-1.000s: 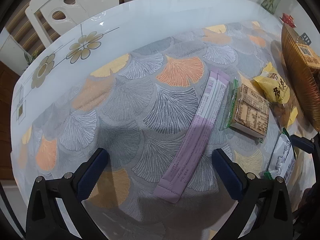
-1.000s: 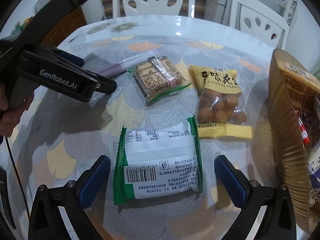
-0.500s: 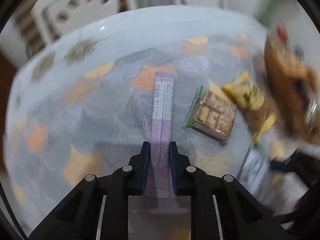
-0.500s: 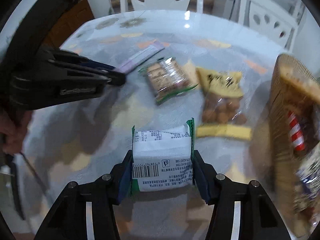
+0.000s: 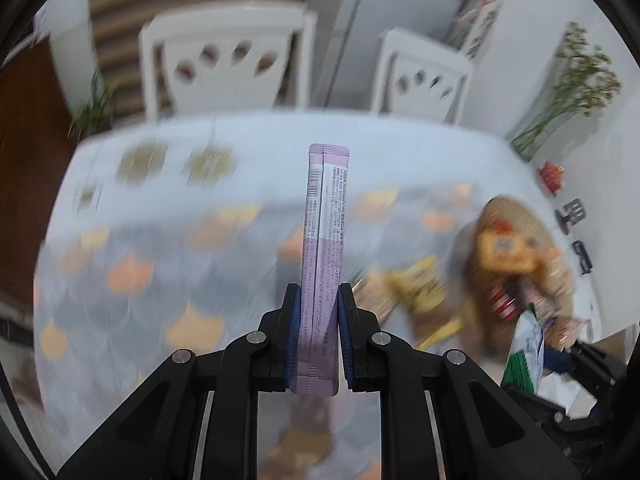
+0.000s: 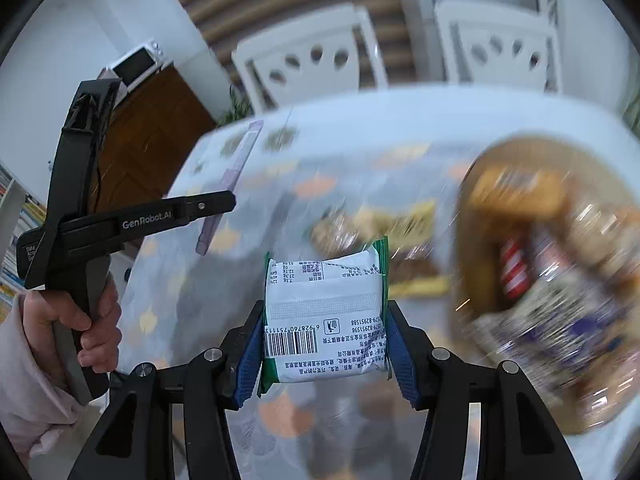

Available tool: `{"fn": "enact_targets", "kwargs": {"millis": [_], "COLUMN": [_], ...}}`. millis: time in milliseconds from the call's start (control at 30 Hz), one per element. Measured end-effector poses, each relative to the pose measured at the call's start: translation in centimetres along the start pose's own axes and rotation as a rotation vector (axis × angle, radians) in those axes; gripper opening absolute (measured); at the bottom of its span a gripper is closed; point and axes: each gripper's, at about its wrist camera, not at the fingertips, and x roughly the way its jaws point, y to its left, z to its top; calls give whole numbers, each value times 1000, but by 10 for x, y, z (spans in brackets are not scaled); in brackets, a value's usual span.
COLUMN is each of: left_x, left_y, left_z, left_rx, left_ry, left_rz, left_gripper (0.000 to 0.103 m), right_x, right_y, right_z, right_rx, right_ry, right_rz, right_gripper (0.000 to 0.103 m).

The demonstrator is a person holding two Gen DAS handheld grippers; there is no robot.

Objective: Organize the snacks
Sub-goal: 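Carry both packs over the amber bowl and open both tools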

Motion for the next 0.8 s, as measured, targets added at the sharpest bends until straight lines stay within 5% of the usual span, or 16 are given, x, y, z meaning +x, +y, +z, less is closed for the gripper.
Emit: {"fn": "enact_targets", "kwargs": {"millis": [267, 467, 633, 700, 733, 767, 800], "left_x": [1, 43, 79, 91, 95, 95, 91], "left_y": [-103, -183, -235, -243, -244, -244, -242], "left_z": [35, 39, 38, 38, 37, 36, 35], "left_rx": [177, 324, 423, 423, 430, 440, 449], "left_ry": [-28, 58, 138, 187, 193, 176, 140], "left_rz": [-95, -209, -244, -247, -218, -178, -148], "left_gripper": [15, 15, 19, 42, 74, 91, 91], "right_x": [-73, -103, -97, -88, -88, -88, -90], "right_y": [-72, -149, -202, -222, -231, -237, -243], "right_z": [41, 24, -2, -14, -19, -25, -31], "right_rx": [99, 256, 340, 397, 426, 460, 484], "right_ry": [-104, -125, -54, 15, 30, 33, 22], "right_rz": [-112, -183, -183, -170, -170, -161, -154], "right_gripper": [54, 54, 60, 70, 70, 70, 75]}}
